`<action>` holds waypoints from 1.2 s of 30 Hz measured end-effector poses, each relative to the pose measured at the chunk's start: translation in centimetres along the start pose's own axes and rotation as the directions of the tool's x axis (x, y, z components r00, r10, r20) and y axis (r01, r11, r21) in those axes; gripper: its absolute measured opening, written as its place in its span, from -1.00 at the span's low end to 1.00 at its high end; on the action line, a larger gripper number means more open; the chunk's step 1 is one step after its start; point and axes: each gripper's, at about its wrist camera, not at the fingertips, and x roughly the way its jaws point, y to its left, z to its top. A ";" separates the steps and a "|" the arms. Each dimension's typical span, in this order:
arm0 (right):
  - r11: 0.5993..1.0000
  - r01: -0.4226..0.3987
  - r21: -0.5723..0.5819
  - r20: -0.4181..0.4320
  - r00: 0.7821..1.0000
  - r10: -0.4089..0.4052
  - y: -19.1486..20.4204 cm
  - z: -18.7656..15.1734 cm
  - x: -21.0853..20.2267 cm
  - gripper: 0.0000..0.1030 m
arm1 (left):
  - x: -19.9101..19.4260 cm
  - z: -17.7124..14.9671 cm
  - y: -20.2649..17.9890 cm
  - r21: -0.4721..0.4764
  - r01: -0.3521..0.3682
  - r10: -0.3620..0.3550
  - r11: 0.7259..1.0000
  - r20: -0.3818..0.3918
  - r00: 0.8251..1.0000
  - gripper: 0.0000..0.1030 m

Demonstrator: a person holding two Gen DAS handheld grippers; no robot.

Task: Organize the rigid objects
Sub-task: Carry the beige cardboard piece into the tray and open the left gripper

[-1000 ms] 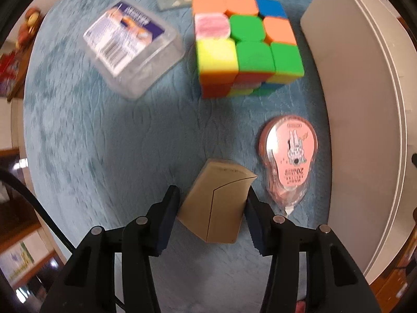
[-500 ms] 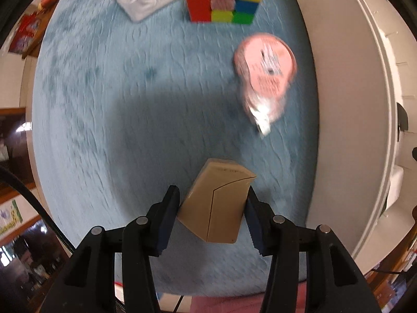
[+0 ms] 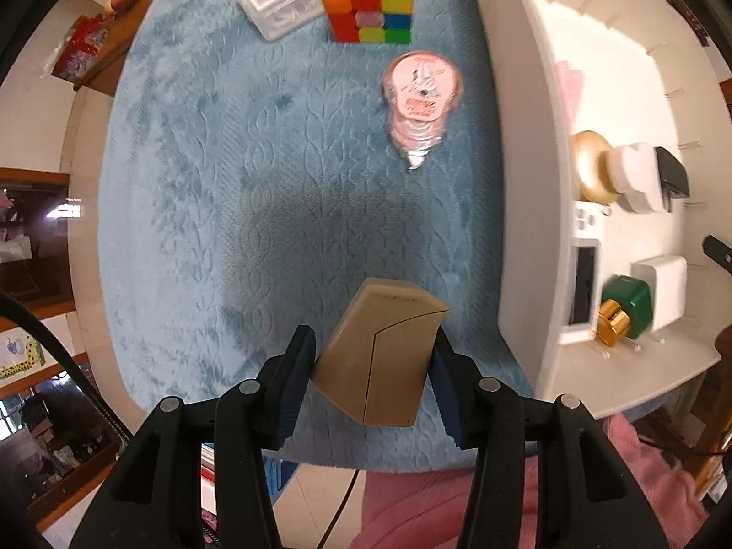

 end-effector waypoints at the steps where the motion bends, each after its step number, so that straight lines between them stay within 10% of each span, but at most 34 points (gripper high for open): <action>1: 1.000 -0.006 -0.004 -0.004 1.000 0.006 -0.1 0.0 0.0 -0.84 | -0.5 -0.4 -0.2 0.000 0.000 0.000 1.000 0.009 1.000 0.02; 23: 0.988 0.000 -0.157 -0.046 0.999 -0.007 1.1 -0.3 0.2 -0.78 | -9.4 -0.2 -9.6 0.218 0.109 -0.155 0.970 0.206 0.966 0.02; 36: 0.985 -0.005 -0.175 -0.062 0.998 -0.006 1.1 0.1 0.5 -0.78 | -10.9 -0.4 -14.4 0.371 0.163 -0.278 0.914 0.284 0.917 0.03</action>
